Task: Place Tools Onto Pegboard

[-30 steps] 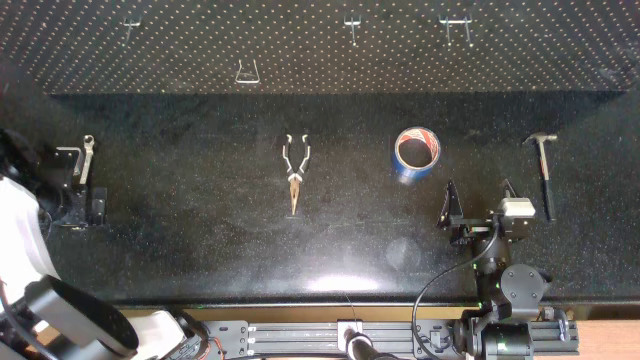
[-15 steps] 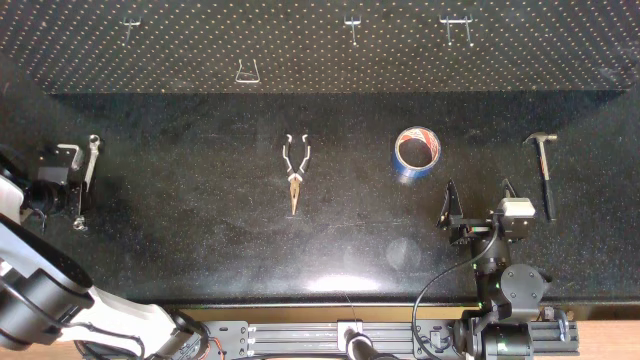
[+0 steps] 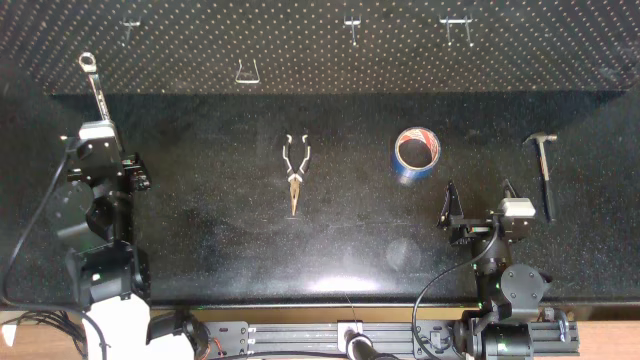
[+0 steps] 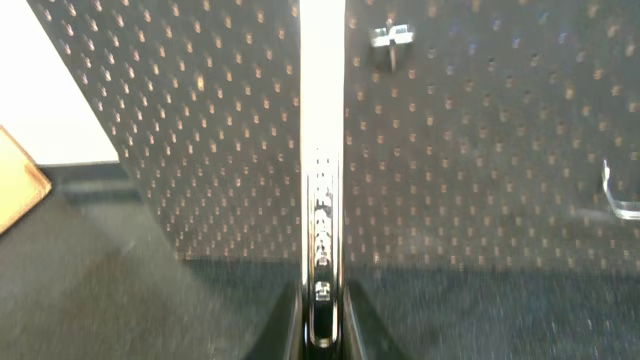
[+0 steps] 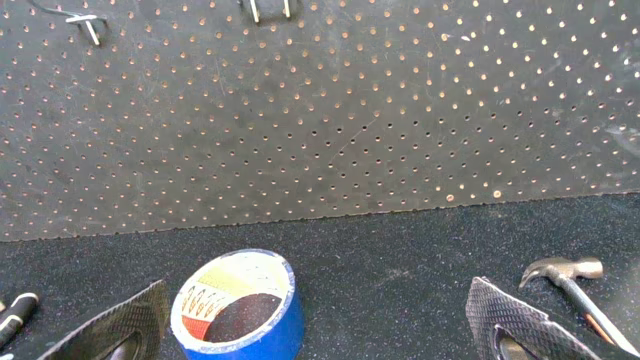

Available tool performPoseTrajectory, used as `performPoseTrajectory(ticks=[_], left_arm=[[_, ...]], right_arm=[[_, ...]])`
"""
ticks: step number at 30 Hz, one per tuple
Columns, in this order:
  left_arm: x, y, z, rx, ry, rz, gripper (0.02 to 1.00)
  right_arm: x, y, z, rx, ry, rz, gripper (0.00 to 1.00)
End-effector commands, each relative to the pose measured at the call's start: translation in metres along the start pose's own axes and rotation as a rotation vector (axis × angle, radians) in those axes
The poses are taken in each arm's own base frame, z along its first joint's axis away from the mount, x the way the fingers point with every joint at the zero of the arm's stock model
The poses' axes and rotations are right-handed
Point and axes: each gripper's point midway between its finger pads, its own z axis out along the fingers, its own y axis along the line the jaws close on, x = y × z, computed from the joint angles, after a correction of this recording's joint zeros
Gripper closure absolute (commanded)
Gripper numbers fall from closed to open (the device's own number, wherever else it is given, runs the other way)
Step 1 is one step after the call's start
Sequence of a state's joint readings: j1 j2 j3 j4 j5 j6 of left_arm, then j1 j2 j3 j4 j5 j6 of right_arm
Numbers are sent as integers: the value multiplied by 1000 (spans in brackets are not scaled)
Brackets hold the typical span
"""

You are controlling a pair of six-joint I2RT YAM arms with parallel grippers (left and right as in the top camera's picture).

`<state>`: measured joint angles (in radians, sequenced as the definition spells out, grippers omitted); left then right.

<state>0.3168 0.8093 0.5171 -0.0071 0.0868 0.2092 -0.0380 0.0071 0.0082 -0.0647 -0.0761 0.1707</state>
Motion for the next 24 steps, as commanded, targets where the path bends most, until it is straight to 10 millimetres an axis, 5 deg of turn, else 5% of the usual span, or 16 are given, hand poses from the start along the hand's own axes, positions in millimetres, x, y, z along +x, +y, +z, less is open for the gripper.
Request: performPoseTrajectory(ticks=[1, 5, 11, 24], left_arm=[[23, -7, 35, 16, -36, -120, 989], [25, -58, 53, 146, -39, -79, 989], [14, -24, 55, -49, -83, -86, 991], [15, -33, 80, -10, -100, -87, 989]], right_arm=[[1, 1, 0, -2, 0, -11, 25], [1, 1, 0, -2, 0, -11, 23], [1, 1, 0, -2, 0, -11, 25], [1, 1, 0, -2, 0, -11, 25]])
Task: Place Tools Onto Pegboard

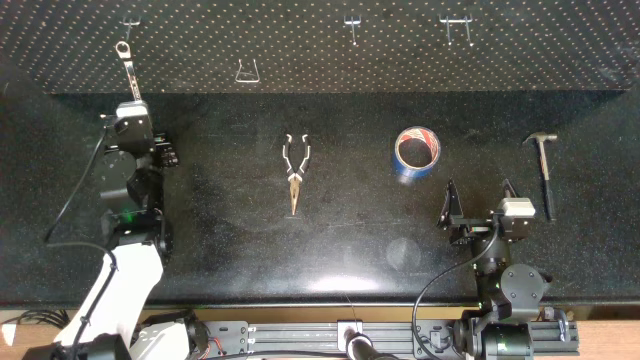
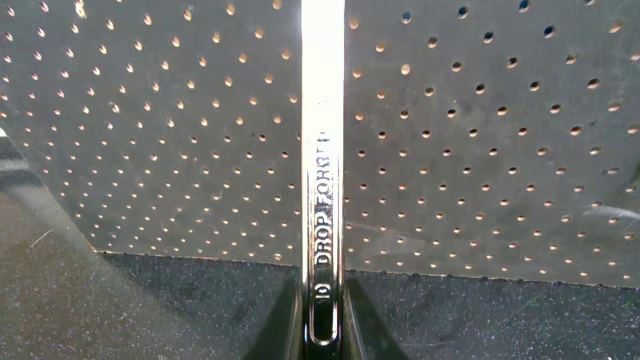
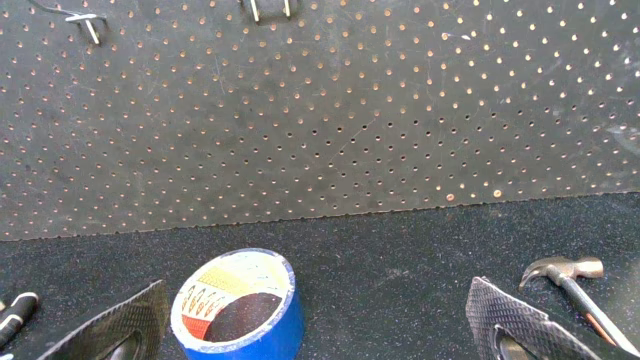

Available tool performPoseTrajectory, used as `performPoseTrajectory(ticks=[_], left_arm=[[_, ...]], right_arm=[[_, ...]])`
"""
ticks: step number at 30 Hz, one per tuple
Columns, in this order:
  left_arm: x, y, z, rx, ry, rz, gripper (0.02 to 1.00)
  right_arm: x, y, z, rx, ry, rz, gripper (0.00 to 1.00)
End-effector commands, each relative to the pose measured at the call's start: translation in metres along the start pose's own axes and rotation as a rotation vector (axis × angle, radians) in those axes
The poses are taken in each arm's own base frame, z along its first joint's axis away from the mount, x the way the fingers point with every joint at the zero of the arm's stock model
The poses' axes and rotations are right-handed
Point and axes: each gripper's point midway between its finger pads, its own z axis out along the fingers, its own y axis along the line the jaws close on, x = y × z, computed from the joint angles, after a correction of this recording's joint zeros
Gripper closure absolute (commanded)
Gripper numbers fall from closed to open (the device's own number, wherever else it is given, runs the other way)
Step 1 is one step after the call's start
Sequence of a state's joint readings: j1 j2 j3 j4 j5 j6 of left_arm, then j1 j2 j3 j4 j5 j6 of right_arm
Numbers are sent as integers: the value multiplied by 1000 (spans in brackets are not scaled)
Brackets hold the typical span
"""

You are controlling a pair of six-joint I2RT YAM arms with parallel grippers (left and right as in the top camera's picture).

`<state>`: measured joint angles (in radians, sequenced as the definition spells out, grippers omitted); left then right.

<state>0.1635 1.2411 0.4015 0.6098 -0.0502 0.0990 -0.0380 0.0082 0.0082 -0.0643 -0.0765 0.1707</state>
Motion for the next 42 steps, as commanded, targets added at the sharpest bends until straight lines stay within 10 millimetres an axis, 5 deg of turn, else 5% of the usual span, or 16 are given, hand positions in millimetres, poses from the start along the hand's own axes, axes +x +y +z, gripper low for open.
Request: performPoseTrajectory(ticks=[1, 13, 15, 18, 20, 22, 24, 26, 27, 28, 29, 31, 32, 34, 37, 42], left_arm=[[-15, 3, 12, -13, -31, -18, 989], [-13, 1, 48, -11, -12, -17, 925], [-12, 0, 48, -11, -8, -17, 518], [-7, 0, 48, -8, 13, -16, 194], [2, -8, 47, 36, 52, -16, 99], [43, -46, 14, 180, 292, -1, 88], [58, -92, -53, 306, 478, -34, 23], [67, -100, -98, 211, 648, -479, 25], [91, -120, -142, 152, 901, -687, 23], [98, -130, -177, 123, 1158, -591, 25], [80, -138, -181, 172, 1235, -415, 25], [6, -203, -123, 433, 1108, -73, 25], [-1, -213, -108, 419, 1115, -59, 25], [25, -245, -68, 348, 1262, 32, 25], [87, -255, -60, 269, 1408, 129, 25], [92, -232, -43, 134, 1409, 59, 25]], right_arm=[[1, 0, 0, -2, -1, -11, 25], [1, 0, 0, -2, -1, -11, 25], [1, 0, 0, -2, -1, -11, 25], [1, 0, 0, -2, -1, -11, 25], [1, 0, 0, -2, -1, -11, 25], [1, 0, 0, -2, -1, -11, 25], [1, 0, 0, -2, -1, -11, 27], [1, 0, 0, -2, -1, -11, 25], [1, 0, 0, -2, -1, -11, 25], [1, 0, 0, -2, -1, -12, 25], [1, 0, 0, -2, -1, -11, 25], [1, 0, 0, -2, -1, -11, 25], [1, 0, 0, -2, -1, -11, 25], [1, 0, 0, -2, -1, -11, 25], [1, 1, 0, -2, -1, -11, 25], [1, 0, 0, -2, -1, -11, 25]])
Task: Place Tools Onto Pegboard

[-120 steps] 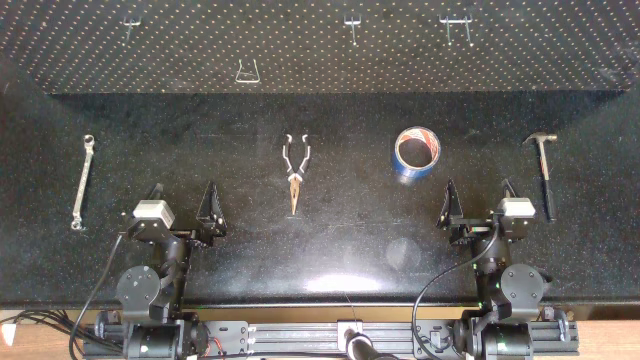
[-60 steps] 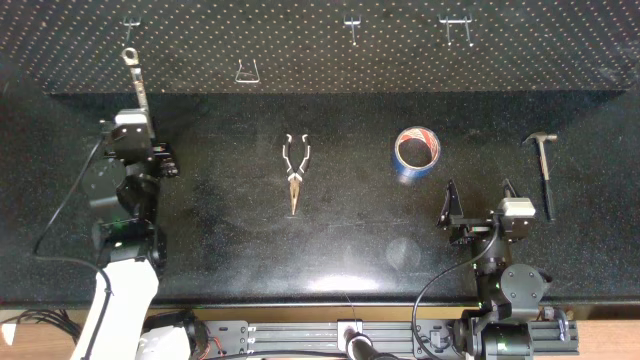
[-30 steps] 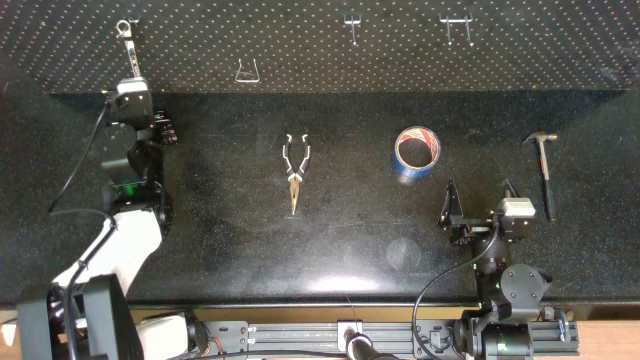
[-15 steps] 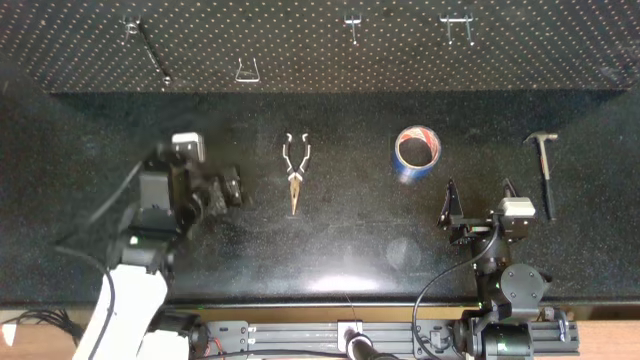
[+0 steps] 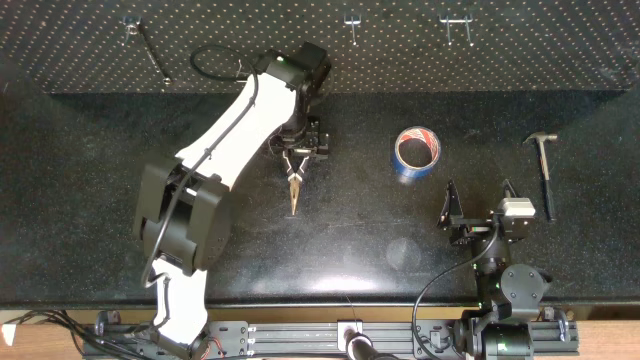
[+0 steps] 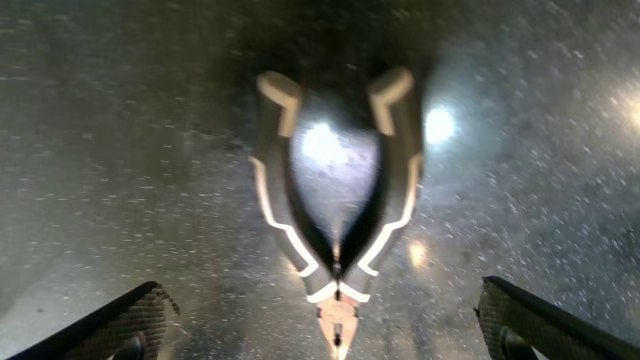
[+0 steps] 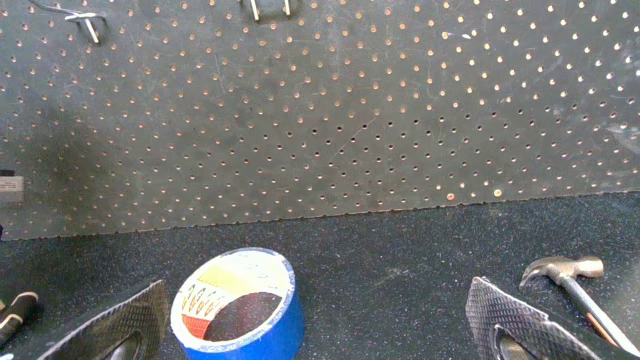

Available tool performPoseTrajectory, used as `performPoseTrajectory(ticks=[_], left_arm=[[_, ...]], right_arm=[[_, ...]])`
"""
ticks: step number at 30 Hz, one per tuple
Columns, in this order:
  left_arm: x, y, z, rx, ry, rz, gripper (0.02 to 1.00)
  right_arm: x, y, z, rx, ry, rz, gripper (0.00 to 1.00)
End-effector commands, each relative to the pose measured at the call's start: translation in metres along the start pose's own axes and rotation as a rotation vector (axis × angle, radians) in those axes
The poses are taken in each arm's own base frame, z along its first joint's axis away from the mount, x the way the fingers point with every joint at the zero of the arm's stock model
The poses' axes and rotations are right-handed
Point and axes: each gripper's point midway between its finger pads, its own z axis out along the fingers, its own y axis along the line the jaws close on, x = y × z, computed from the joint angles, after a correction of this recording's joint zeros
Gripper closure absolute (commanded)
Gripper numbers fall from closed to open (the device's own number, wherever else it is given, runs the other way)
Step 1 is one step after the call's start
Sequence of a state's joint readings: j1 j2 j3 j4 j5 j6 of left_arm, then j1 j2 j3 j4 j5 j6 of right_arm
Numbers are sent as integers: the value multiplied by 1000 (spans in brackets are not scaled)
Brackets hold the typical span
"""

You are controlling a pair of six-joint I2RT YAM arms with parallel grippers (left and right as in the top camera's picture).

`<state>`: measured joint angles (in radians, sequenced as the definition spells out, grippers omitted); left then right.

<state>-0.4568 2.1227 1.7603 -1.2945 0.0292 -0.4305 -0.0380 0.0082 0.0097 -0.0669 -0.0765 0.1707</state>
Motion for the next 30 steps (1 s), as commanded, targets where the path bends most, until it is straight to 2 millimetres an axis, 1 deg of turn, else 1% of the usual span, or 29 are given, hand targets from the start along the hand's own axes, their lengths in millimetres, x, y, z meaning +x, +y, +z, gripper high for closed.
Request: performPoseTrajectory(ticks=[1, 2, 3, 6, 8, 9, 14, 16, 18, 20, 21, 22, 23, 24, 25, 26, 27, 28, 29, 30], left_arm=[[-5, 12, 7, -2, 10, -104, 25], [-5, 11, 12, 13, 17, -116, 25], [-9, 2, 14, 63, 7, -113, 25], [-8, -2, 17, 84, 12, -112, 25], [-2, 0, 24, 78, 33, -114, 25], [-1, -1, 32, 77, 31, -108, 25], [-5, 1, 42, 52, 21, -107, 25], [-11, -1, 51, 56, 13, -105, 25], [-10, 0, 60, 43, 32, -106, 25], [-10, 1, 61, 37, 33, -106, 18], [-10, 1, 61, 38, 33, -106, 51], [-10, 1, 61, 38, 32, -106, 45], [-10, 1, 61, 39, 30, -106, 106], [-12, 0, 61, 42, 25, -106, 196], [-12, 0, 61, 42, 24, -105, 207], [-12, 0, 61, 43, 22, -106, 275], [-12, 0, 61, 43, 22, -105, 283], [-12, 0, 61, 43, 22, -106, 321], [-12, 0, 61, 44, 23, -106, 382], [-12, 0, 61, 43, 22, -106, 384]], right_arm=[[1, 0, 0, -2, -2, -11, 25], [1, 0, 0, -2, -2, -11, 25], [1, 0, 0, -2, -2, -11, 25], [1, 0, 0, -2, -2, -11, 27], [1, 0, 0, -2, -2, -11, 25], [1, 0, 0, -2, -2, -11, 25], [1, 0, 0, -2, -2, -11, 25], [1, 0, 0, -2, -2, -11, 25], [1, 0, 0, -2, -2, -11, 25], [1, 0, 0, -2, -2, -11, 25], [1, 0, 0, -2, -2, -11, 25], [1, 0, 0, -2, -2, -11, 25], [1, 0, 0, -2, -2, -11, 25], [1, 0, 0, -2, -2, -11, 25], [1, 0, 0, -2, -2, -11, 25], [1, 0, 0, -2, -2, -11, 25], [1, 0, 0, -2, -2, -11, 25], [1, 0, 0, -2, -2, -11, 25], [1, 0, 0, -2, -2, -11, 25], [1, 0, 0, -2, -2, -11, 25]])
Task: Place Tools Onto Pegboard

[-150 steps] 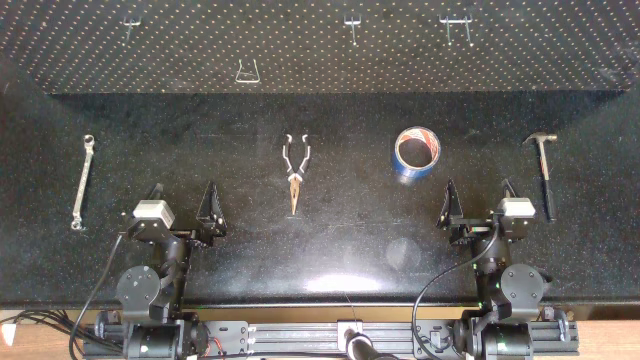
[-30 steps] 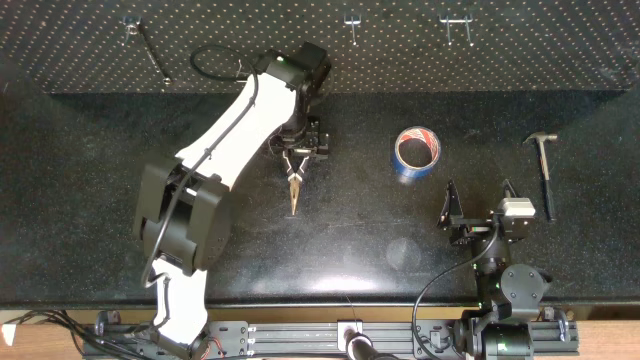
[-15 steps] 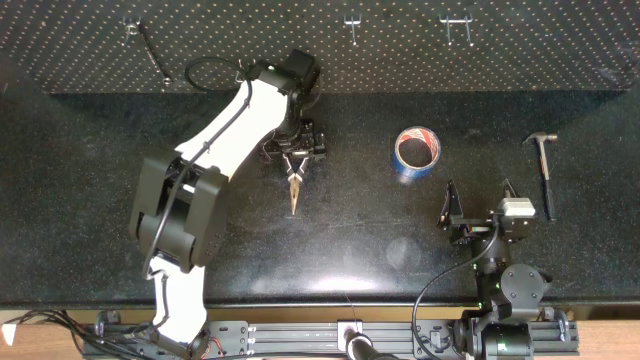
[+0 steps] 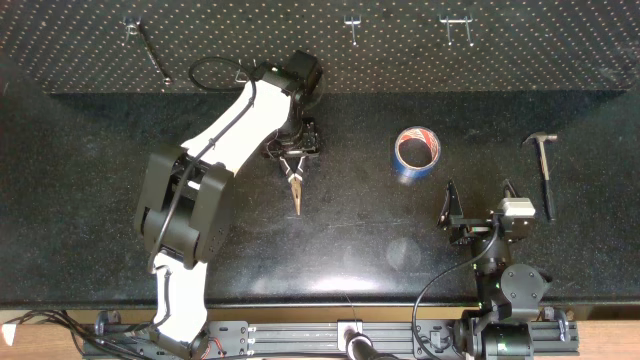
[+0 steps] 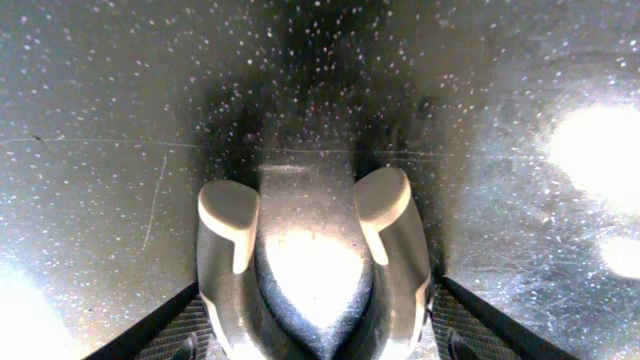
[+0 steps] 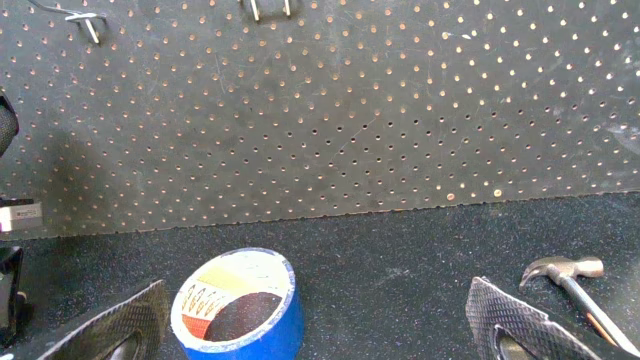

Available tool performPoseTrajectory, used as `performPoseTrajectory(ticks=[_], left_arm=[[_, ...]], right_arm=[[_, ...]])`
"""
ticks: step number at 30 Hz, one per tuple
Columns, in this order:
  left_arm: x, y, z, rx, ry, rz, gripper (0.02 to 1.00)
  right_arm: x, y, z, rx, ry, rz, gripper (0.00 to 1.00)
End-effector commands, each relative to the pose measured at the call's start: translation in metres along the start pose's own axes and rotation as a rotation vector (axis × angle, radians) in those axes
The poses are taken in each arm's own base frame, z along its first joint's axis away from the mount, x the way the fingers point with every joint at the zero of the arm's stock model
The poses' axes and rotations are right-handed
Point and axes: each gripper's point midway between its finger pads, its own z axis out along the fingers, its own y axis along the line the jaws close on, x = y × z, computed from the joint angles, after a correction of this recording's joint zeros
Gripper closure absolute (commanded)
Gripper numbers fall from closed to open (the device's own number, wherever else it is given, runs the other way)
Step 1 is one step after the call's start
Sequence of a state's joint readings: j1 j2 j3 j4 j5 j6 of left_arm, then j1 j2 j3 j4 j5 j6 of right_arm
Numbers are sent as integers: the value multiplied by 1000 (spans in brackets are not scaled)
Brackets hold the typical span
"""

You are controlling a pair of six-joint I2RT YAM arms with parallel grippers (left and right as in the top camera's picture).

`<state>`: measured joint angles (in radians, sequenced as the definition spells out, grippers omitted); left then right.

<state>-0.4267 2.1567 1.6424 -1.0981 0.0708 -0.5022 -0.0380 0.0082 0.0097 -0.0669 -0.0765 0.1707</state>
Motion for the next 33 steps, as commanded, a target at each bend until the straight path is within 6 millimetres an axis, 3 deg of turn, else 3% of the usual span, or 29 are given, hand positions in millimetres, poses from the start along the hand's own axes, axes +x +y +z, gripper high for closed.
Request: performPoseTrajectory(ticks=[1, 4, 5, 7, 8, 9, 11, 12, 13, 15, 16, 17, 18, 19, 20, 23, 24, 28, 29, 30, 33], left_arm=[[4, 2, 20, -18, 43, -7, 432], [4, 2, 20, -18, 43, -7, 895], [4, 2, 20, -18, 43, -7, 989], [3, 1, 20, -15, 37, -7, 989], [2, -1, 7, 1, 17, -4, 989], [1, -4, -24, 16, -55, 7, 989], [-8, 7, -122, 2, -354, -2, 989], [-11, 15, -156, -2, -467, -15, 989], [-16, 33, -228, -8, -723, -68, 989], [-39, 57, -310, -144, -1138, -3, 989], [-51, 56, -332, -173, -1363, 30, 991], [-50, 60, -342, -145, -1557, -18, 989], [-41, 75, -336, -94, -1729, -149, 989], [-39, 78, -329, -90, -1743, -162, 989], [-38, 81, -307, -107, -1718, -151, 989], [-51, 81, -280, -149, -1661, -144, 989], [-63, 90, -262, -147, -1626, -186, 991], [-74, 93, -236, -187, -1562, -156, 989], [-77, 80, -239, -122, -1579, -111, 991], [-77, 74, -255, -65, -1643, -114, 989], [-75, 74, -270, -36, -1700, -139, 989]], right_arm=[[1, 0, 0, -2, -2, -11, 25], [1, 0, 0, -2, -2, -11, 27], [1, 0, 0, -2, -2, -11, 25], [1, 1, 0, -2, -2, -11, 25], [1, 0, 0, -2, -2, -11, 25], [1, 0, 0, -2, -2, -11, 25], [1, 0, 0, -2, -2, -11, 25], [1, 1, 0, -2, -2, -11, 25], [1, 0, 0, -2, -2, -11, 25], [1, 0, 0, -2, -2, -11, 25], [1, 0, 0, -2, -2, -11, 25], [1, 0, 0, -2, -2, -11, 25], [1, 0, 0, -2, -2, -11, 25], [1, 0, 0, -2, -2, -11, 25], [1, 0, 0, -2, -2, -11, 25], [1, 0, 0, -2, -2, -11, 25], [1, 0, 0, -2, -2, -11, 25], [1, 1, 0, -2, -2, -11, 25], [1, 0, 0, -2, -2, -11, 25], [1, 0, 0, -2, -2, -11, 25], [1, 0, 0, -2, -2, -11, 25]])
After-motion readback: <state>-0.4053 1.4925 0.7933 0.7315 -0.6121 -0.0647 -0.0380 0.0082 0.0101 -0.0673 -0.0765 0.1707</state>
